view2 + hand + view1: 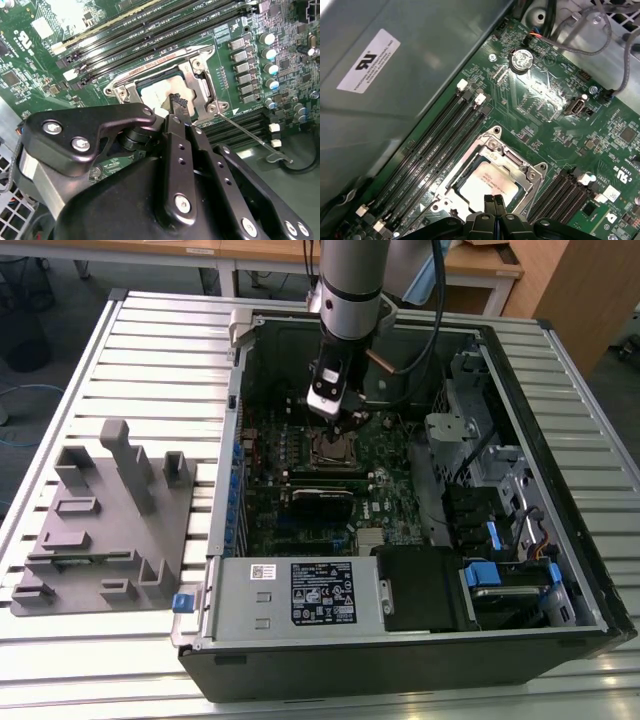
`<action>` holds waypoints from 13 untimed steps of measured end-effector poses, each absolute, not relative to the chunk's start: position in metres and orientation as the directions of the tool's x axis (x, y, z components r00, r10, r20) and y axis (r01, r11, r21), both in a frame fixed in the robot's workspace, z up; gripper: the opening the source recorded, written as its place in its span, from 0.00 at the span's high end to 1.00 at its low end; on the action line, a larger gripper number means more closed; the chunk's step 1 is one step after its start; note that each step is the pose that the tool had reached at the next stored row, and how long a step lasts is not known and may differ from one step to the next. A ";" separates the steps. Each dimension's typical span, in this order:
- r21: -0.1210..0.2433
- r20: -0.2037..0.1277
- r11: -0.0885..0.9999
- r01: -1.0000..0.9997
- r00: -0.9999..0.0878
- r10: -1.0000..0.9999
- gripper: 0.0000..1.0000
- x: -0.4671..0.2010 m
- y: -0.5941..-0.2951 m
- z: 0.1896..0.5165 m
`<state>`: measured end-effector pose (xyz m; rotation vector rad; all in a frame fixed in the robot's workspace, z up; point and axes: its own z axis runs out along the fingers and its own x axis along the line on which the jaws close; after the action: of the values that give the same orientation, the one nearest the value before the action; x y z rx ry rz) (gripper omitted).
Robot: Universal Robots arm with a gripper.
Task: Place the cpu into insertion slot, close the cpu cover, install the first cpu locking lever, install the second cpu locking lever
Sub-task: 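Close the cpu cover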
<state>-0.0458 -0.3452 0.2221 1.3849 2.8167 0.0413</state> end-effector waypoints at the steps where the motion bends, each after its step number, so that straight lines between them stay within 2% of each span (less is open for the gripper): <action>1: 0.025 0.009 0.615 0.788 -0.615 0.788 0.90 -0.046 -0.345 0.222; 13: 0.025 0.009 0.617 0.787 -0.617 0.787 0.90 -0.046 -0.345 0.222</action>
<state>-0.0458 -0.3452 0.2221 1.3735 2.8224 0.0413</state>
